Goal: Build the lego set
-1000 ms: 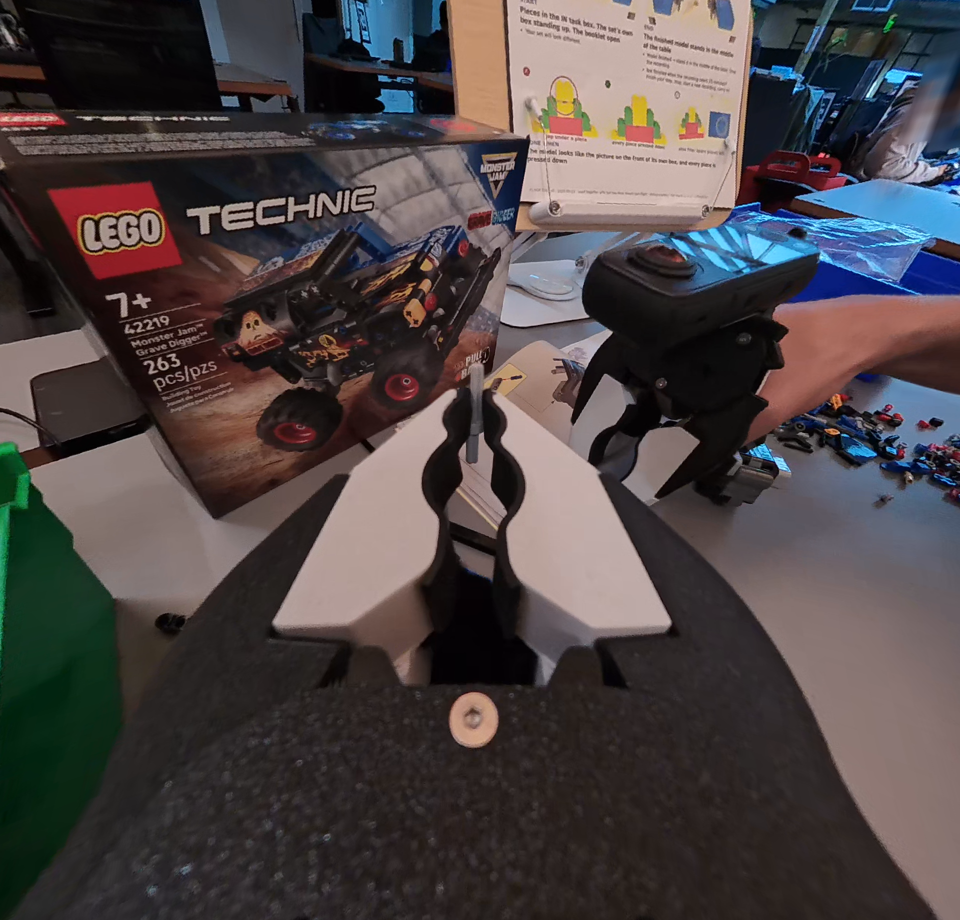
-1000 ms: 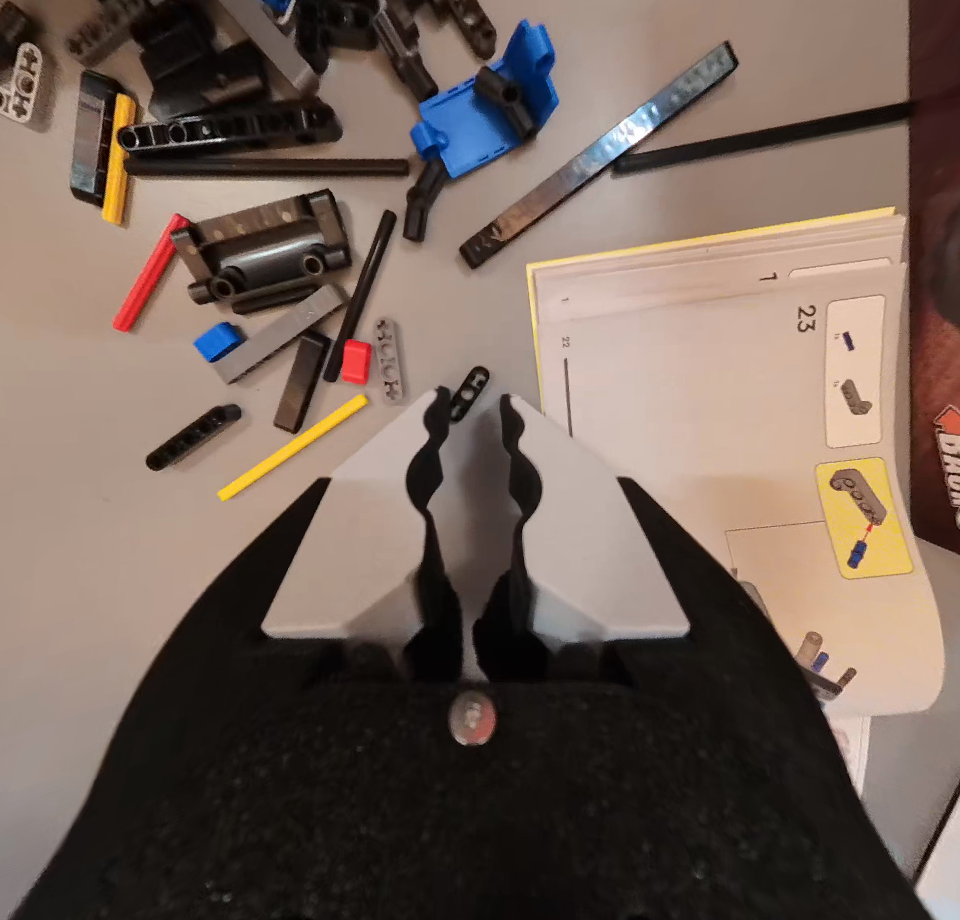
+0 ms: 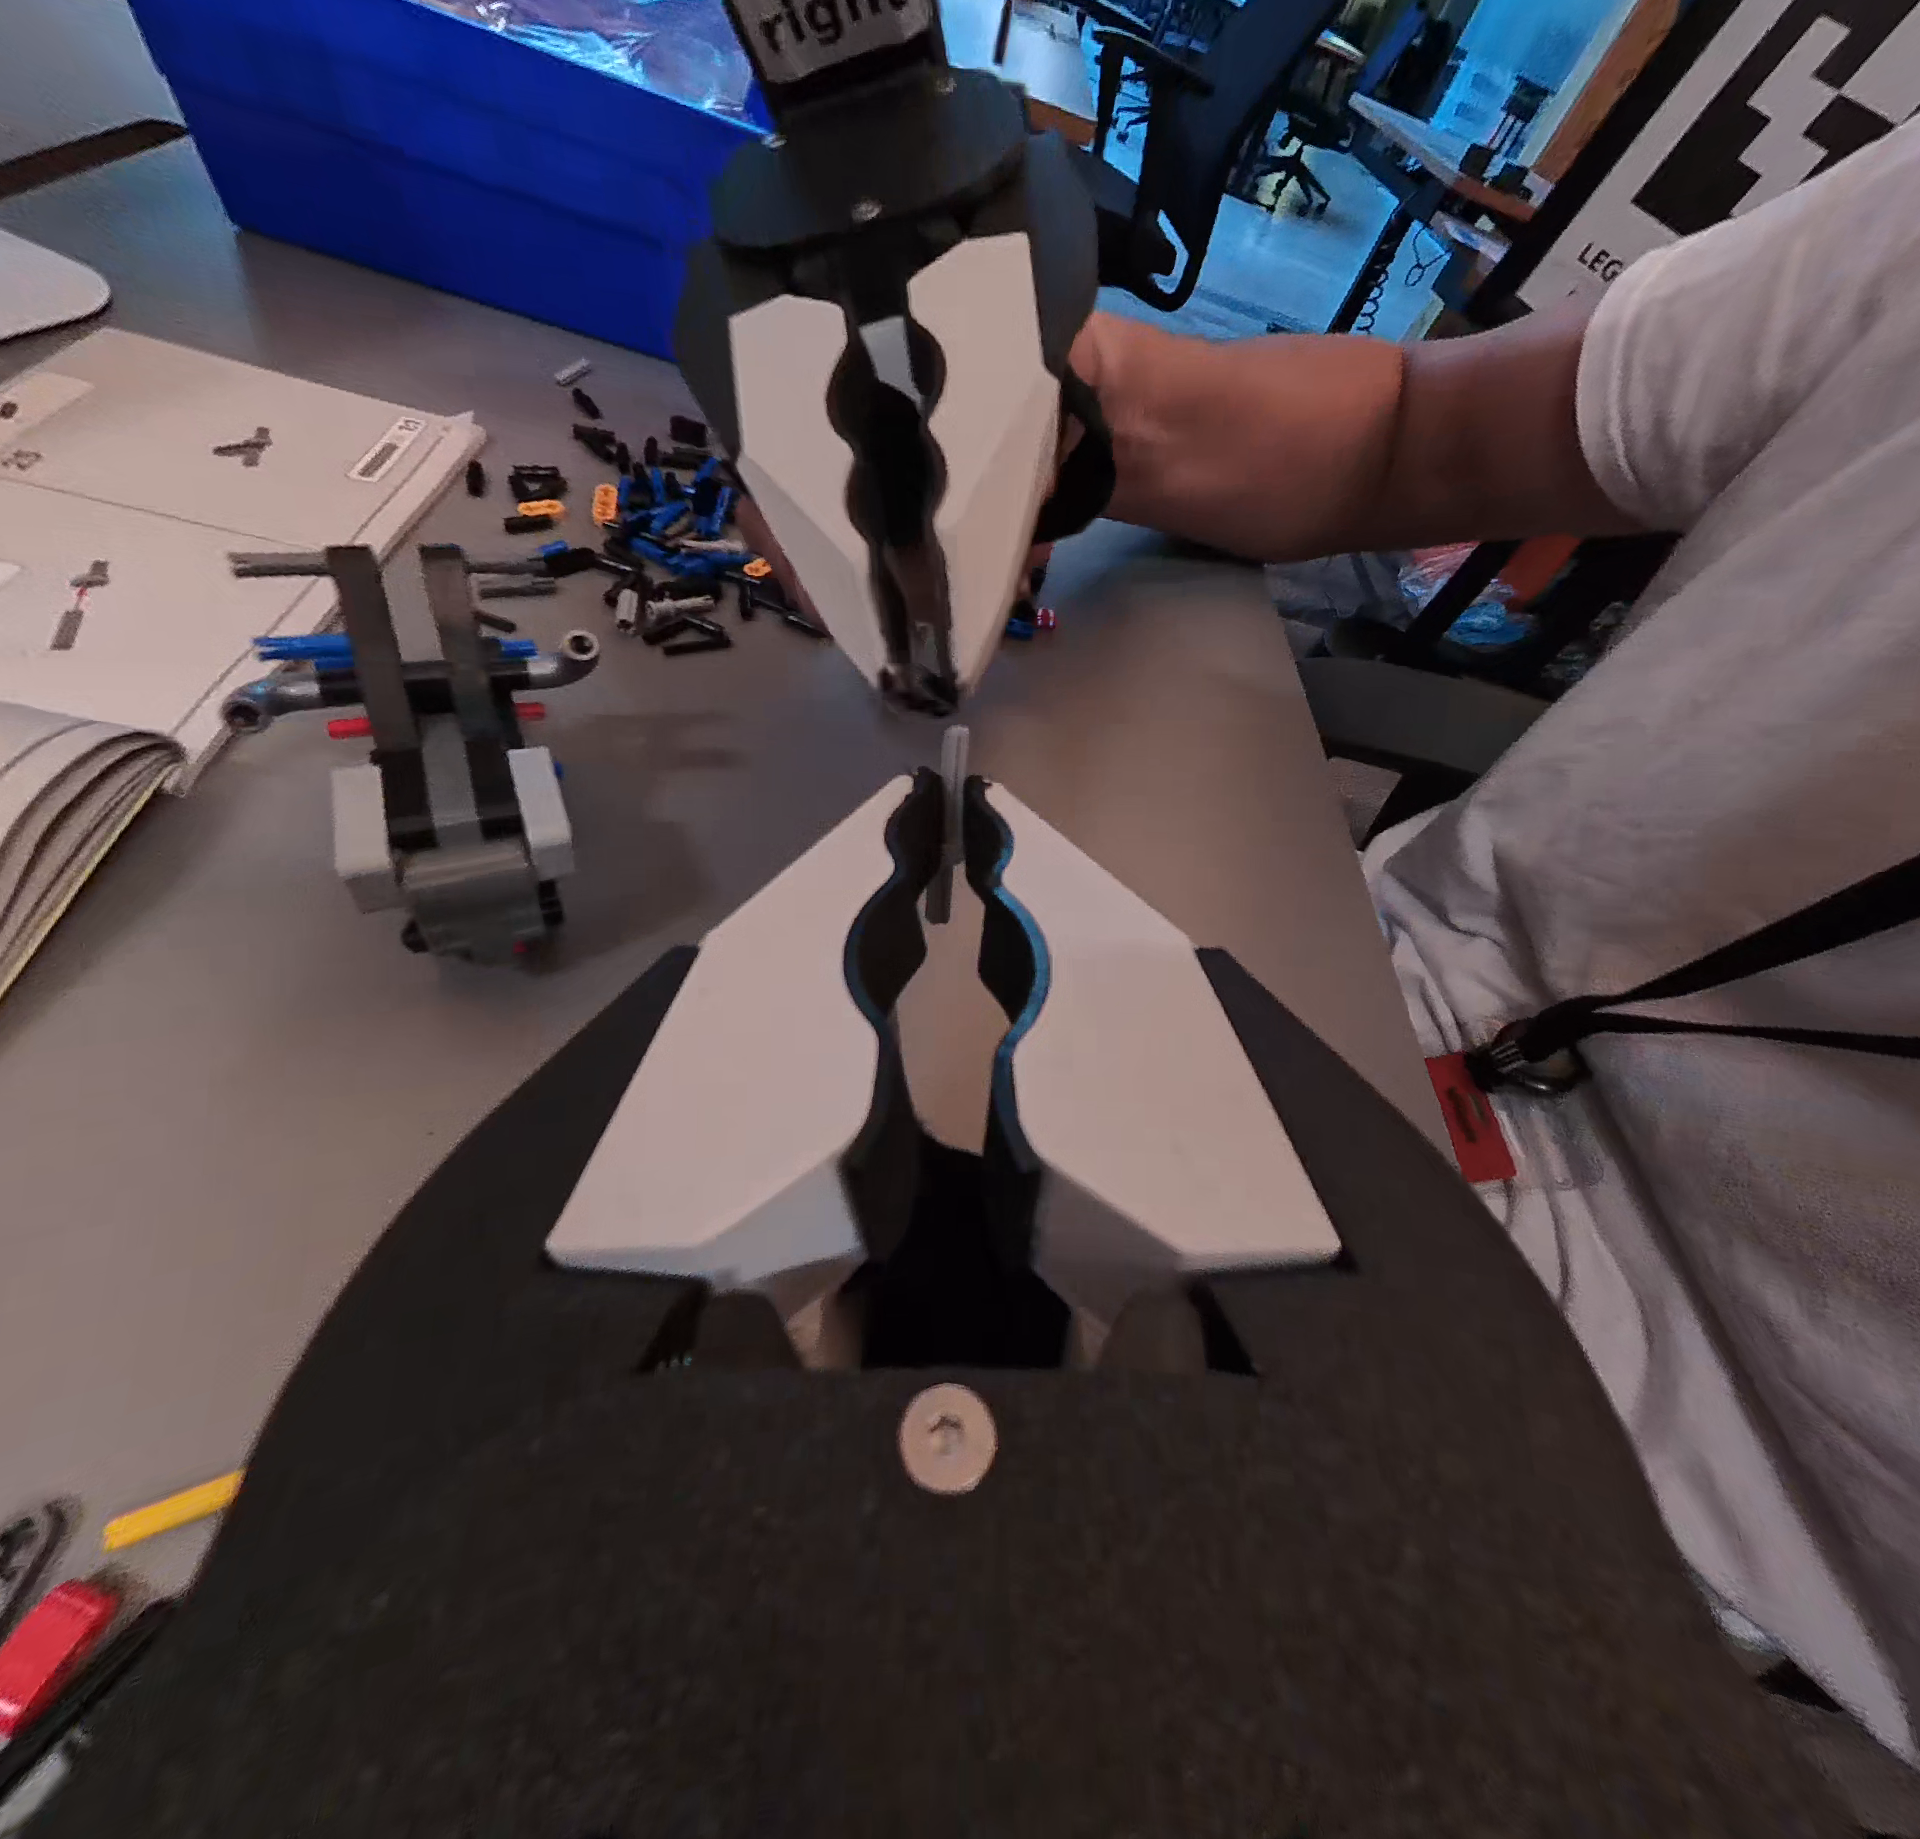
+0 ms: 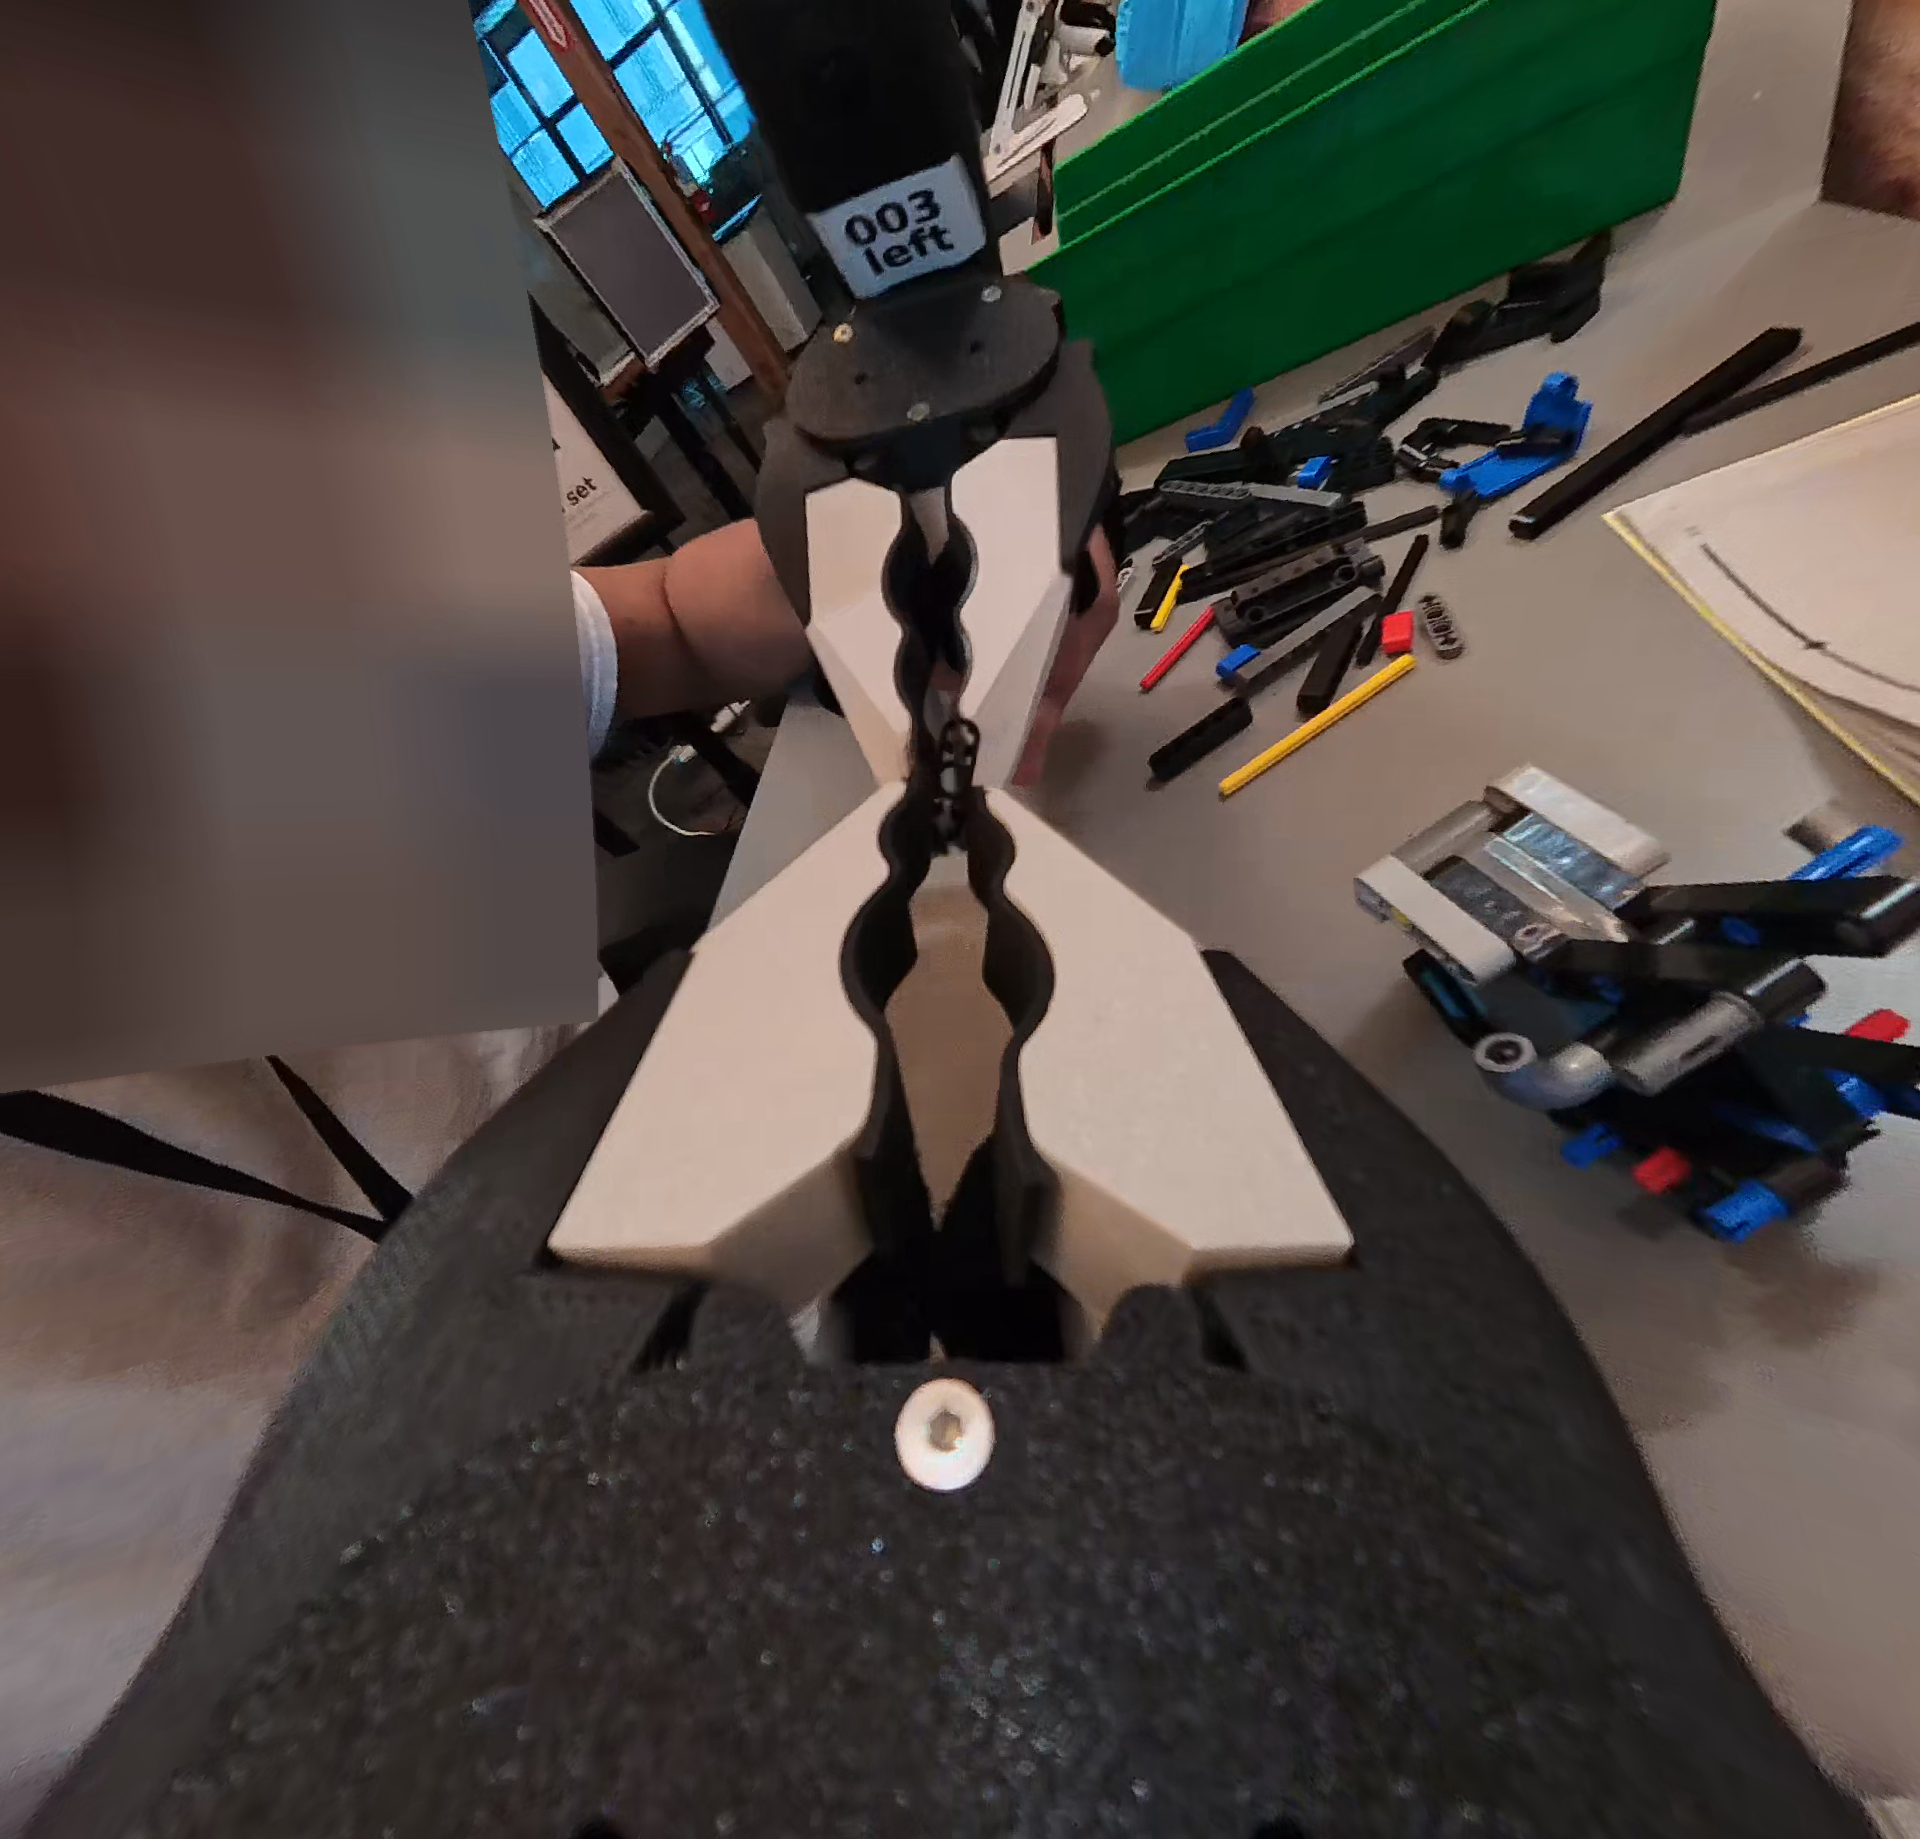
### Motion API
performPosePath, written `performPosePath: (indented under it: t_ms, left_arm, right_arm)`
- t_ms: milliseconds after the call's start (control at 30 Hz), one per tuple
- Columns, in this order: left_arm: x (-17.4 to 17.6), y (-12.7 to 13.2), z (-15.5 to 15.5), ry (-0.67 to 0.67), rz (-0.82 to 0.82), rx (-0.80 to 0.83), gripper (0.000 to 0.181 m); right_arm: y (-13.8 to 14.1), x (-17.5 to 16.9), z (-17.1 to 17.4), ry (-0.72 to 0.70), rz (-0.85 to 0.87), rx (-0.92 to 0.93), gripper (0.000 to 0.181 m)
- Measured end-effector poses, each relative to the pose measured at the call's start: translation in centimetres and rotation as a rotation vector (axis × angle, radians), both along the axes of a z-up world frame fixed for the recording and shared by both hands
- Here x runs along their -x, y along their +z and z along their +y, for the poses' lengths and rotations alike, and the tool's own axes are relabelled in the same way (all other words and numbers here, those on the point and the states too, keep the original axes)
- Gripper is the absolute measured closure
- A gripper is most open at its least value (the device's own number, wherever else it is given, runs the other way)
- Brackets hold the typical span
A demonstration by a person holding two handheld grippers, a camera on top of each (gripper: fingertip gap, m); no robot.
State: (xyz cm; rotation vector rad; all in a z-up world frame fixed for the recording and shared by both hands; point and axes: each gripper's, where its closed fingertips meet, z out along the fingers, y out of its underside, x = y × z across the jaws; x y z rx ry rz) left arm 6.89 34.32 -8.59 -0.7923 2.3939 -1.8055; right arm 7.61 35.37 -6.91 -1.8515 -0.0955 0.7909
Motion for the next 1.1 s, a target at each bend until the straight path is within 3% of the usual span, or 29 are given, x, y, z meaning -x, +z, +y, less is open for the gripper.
performPosePath:
  t_ms: [67, 600, 1100]
  left_arm:
    - [-0.3, -0.4, 0.4, 0.011, 0.026, -0.007, 0.179]
    - [-0.1, -0.8, 0.3, -0.014, 0.062, -0.002, 0.179]
    - [0.0, -1.0, 0.4, -0.022, 0.062, -0.015, 0.179]
  right_arm:
    - [0.2, 0.6, 0.0, 0.027, 0.044, -0.002, 0.176]
    - [-0.5, 0.7, 0.7, -0.031, -0.134, 0.013, 0.176]
    - [-1.0, 0.3, 0.5, -0.028, -0.122, 0.046, 0.176]
